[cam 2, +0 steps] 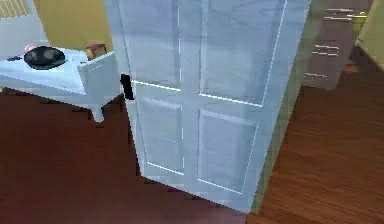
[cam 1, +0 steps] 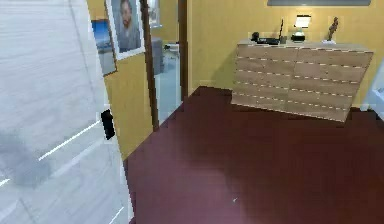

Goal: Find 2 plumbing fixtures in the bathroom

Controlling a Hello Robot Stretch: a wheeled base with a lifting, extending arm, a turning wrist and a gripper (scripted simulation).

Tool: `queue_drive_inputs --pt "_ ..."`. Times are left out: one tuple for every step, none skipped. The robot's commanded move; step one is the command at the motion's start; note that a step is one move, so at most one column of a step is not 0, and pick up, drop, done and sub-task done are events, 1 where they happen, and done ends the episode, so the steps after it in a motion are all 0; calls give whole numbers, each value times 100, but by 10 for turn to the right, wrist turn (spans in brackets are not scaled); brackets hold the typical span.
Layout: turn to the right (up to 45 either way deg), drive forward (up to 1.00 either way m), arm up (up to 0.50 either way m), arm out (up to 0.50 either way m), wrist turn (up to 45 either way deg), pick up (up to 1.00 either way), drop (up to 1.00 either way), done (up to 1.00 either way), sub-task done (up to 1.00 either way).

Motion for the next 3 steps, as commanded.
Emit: queue_drive_inputs --pt "420 0 0 0 0 0 0 0 0" --pt "0 100 0 0 0 0 0 0 0" --pt "120 0 0 0 0 0 0 0 0"
